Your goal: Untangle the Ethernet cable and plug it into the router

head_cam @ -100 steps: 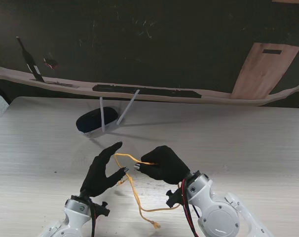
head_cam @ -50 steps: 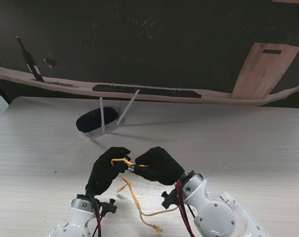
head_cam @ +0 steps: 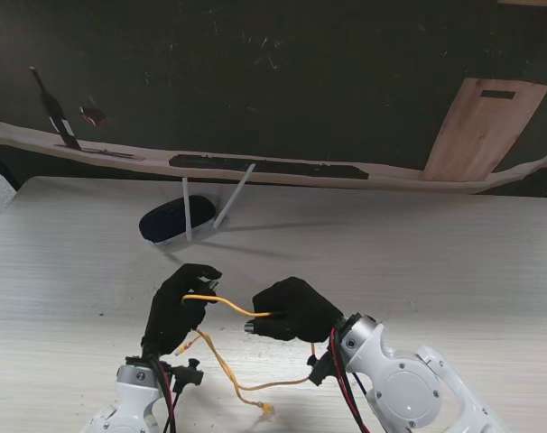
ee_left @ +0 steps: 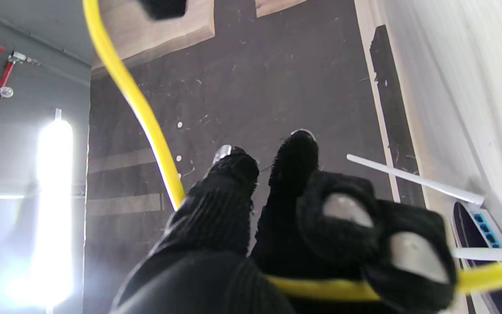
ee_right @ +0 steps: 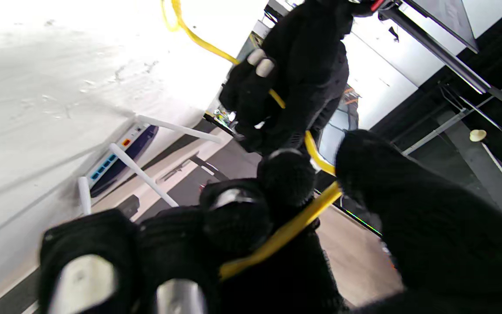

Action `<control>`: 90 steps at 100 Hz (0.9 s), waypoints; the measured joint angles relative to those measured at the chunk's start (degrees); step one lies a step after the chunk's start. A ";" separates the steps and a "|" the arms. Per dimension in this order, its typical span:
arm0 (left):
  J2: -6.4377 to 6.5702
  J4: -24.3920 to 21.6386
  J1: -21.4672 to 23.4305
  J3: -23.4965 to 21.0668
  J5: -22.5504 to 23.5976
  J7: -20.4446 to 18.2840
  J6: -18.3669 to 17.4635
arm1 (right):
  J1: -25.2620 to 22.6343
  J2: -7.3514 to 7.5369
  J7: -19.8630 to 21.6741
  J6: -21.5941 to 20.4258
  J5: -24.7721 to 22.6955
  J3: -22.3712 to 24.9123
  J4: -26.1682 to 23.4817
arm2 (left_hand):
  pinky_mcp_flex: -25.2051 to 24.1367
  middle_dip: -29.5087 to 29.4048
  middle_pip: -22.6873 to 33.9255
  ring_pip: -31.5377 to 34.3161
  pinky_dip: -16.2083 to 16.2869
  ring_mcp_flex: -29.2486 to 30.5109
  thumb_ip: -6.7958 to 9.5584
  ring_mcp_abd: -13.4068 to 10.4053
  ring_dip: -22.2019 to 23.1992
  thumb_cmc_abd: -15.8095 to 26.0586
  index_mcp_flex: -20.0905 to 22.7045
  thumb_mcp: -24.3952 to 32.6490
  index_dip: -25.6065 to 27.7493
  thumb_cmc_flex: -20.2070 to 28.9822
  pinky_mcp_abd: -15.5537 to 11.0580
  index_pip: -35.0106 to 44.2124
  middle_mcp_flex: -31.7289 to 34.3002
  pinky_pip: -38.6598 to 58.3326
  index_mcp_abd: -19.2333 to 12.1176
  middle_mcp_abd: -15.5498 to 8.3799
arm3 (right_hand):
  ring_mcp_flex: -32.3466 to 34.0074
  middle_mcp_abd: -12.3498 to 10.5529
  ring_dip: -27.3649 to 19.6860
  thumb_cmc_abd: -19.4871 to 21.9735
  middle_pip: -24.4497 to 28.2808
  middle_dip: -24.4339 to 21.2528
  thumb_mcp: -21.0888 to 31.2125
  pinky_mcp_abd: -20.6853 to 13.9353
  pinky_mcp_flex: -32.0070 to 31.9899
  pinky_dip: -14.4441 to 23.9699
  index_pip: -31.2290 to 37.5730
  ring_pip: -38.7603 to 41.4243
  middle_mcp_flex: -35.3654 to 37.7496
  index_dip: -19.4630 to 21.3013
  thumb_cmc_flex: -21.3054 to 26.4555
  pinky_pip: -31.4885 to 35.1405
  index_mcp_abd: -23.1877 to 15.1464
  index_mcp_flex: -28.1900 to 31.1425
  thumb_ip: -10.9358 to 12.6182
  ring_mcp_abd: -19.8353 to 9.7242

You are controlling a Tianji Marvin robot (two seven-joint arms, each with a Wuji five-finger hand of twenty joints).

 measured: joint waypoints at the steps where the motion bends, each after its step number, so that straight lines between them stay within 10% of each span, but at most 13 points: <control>1: 0.00 -0.04 0.10 -0.14 -0.10 0.00 -0.19 | -0.01 0.05 0.16 0.13 -0.01 0.08 -0.01 | 0.00 0.00 0.24 0.06 0.05 0.00 0.00 0.00 0.00 0.03 0.00 -0.11 0.00 0.00 0.00 0.00 0.11 0.01 0.05 -0.01 | 0.00 0.00 -0.02 -0.44 -0.02 -0.03 0.07 0.00 -0.01 -0.09 0.00 -0.02 0.00 -0.97 0.12 0.00 0.01 -0.29 -0.33 0.00; 34: -0.92 -0.44 2.50 -4.02 -0.40 3.27 -5.26 | 0.69 2.22 11.75 6.39 1.56 2.10 -0.48 | 0.11 0.68 1.79 1.17 2.13 0.01 0.00 -0.01 0.01 -0.89 -0.01 -3.84 0.00 -0.17 -0.01 0.00 1.63 0.29 2.34 -0.65 | -0.15 0.00 -0.95 -4.28 -0.63 -0.62 -0.18 -1.28 -0.14 -1.03 0.02 -0.41 0.00 -11.36 5.74 0.01 1.41 -4.84 -3.77 -0.01; 48: -1.02 -0.74 4.03 -6.48 1.23 3.04 -5.64 | 0.89 2.36 8.69 3.22 -13.78 3.47 0.15 | 0.18 0.68 1.79 1.63 2.92 0.01 0.01 -0.02 0.01 -1.95 0.07 -3.87 0.00 -0.19 -0.07 0.00 2.26 0.38 2.33 -0.65 | -0.17 0.00 -0.76 -4.96 -0.63 -0.63 -0.20 -2.90 -0.15 -1.04 0.11 -0.41 0.00 -12.34 5.74 0.01 1.42 -4.78 -3.78 -0.07; 90: 0.28 -0.55 5.27 -8.88 11.18 3.01 -0.19 | -1.20 1.02 -4.57 1.60 -24.07 8.51 2.82 | 0.44 0.69 1.79 2.27 3.68 0.03 0.01 -0.42 0.01 -2.18 0.82 -3.82 -0.22 -0.19 -0.80 0.00 2.28 0.38 2.19 -0.65 | -0.20 0.00 0.57 -4.96 -0.63 -0.44 -0.19 -3.73 -0.16 -1.04 0.12 -0.41 0.00 -12.44 5.59 0.01 1.42 -4.64 -3.78 -0.16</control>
